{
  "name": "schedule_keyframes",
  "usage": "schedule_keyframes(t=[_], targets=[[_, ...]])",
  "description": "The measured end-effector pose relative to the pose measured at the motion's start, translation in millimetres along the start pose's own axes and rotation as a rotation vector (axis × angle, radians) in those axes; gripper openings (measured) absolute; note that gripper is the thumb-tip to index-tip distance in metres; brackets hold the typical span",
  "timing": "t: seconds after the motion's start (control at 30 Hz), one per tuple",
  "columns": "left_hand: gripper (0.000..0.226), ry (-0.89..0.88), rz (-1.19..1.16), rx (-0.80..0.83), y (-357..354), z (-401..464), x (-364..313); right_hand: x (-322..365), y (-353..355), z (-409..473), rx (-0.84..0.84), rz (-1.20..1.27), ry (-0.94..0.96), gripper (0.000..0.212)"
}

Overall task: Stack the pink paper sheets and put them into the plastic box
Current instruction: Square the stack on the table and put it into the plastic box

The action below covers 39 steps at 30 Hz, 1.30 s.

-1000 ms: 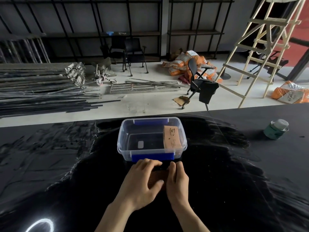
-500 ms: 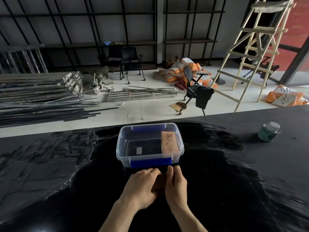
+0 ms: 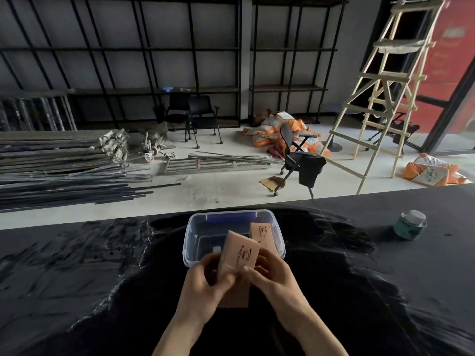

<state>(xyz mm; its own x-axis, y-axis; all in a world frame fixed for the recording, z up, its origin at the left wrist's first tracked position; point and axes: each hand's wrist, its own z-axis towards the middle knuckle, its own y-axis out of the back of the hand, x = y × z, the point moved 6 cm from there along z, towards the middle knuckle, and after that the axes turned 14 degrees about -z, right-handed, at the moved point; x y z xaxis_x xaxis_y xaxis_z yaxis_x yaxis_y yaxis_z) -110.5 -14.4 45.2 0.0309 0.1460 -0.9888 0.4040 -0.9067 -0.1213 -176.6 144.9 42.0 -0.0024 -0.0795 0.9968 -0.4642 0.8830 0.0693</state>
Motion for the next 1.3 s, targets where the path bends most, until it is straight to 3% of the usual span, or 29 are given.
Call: schedule_keyframes(t=[0.3, 0.37, 0.47, 0.6, 0.7, 0.77, 0.9, 0.97, 1.1, 1.3], targets=[[0.033, 0.094, -0.142, -0.037, 6, 1, -1, 4, -10, 12, -0.041, -0.046, 0.025, 0.044], [0.043, 0.114, -0.161, -0.024, 6, 4, -2, 1, -10, 15, -0.043, -0.076, 0.027, 0.040], [0.035, 0.116, -0.153, -0.048, 7, 10, -1, 4, -10, 19, -0.055, -0.145, 0.019, 0.035], [0.027, 0.137, -0.182, -0.127, 11, 20, 5, 16, 4, 32, -0.189, -0.458, 0.102, 0.034], [0.023, 0.147, -0.216, -0.191, 15, 25, 5, 28, 26, 41, -0.400, -0.960, 0.173, 0.041], [0.022, 0.146, -0.222, -0.217, 16, 26, 2, 25, 31, 48, -0.334, -1.223, 0.163, 0.056], [0.019, 0.144, -0.222, -0.248, 17, 30, -4, 2, 31, 54, -0.041, -1.415, 0.145, 0.075], [0.019, 0.143, -0.222, -0.258, 18, 32, -6, -8, 28, 50, 0.016, -1.429, 0.185, 0.066], [0.018, 0.146, -0.217, -0.258, 17, 32, -5, -24, 28, 41, -0.038, -1.405, 0.248, 0.041], [0.018, 0.137, -0.188, -0.258, 14, 30, -5, -27, 32, 32, -0.091, -1.409, 0.295, 0.038]])
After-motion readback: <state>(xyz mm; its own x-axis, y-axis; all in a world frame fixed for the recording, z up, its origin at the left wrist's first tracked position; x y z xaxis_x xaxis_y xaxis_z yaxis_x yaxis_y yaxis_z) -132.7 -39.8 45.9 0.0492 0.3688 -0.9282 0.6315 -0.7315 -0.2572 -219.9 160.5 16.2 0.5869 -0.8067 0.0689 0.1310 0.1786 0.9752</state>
